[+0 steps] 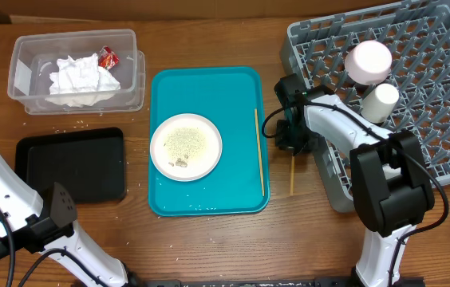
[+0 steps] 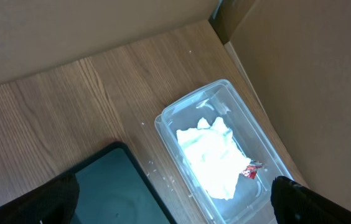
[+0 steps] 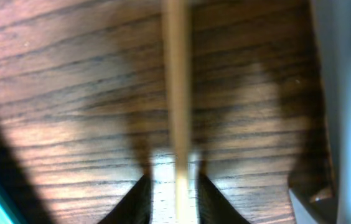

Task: Sort waste into correct bins and load items into the dishwasher
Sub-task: 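Lift the chopstick and insert it upright into the rack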

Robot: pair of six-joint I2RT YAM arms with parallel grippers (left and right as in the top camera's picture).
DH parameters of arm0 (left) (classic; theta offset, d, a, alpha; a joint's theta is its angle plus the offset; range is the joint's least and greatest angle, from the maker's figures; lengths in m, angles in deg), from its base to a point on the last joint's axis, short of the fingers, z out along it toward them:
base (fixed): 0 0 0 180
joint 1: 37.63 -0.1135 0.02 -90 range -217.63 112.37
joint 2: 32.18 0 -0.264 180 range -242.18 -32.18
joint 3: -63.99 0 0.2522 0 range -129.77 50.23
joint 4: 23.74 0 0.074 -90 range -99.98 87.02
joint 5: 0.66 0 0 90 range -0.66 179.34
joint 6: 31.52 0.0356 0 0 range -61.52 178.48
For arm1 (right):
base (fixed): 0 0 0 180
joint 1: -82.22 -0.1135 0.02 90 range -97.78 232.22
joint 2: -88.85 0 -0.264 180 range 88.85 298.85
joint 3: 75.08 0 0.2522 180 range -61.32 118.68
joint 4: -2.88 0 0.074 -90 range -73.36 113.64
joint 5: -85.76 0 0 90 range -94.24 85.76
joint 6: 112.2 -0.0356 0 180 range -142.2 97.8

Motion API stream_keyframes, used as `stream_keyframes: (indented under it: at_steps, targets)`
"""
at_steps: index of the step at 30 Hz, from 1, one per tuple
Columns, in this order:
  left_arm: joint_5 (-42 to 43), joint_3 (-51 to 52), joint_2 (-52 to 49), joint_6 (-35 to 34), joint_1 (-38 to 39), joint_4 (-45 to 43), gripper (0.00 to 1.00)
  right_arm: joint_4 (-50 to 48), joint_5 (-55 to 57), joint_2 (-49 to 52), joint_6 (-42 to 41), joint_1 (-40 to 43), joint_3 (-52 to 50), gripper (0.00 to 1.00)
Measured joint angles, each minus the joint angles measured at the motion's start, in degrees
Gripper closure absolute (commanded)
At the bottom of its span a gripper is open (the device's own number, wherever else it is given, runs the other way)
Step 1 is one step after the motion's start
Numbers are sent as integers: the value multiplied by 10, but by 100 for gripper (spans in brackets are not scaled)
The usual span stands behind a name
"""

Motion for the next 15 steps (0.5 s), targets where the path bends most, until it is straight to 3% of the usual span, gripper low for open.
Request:
stream_keyframes:
  at_steps: [2,9,15]
  targets:
    - [0,0,0,0,0,0,0,1,-4,0,-1,0,0,96]
    - [0,0,0,0,0,0,0,51,-29,7,-6,4,24,96]
    - [0,0,0,0,0,0,0,130,-42,22,5,3,156,96]
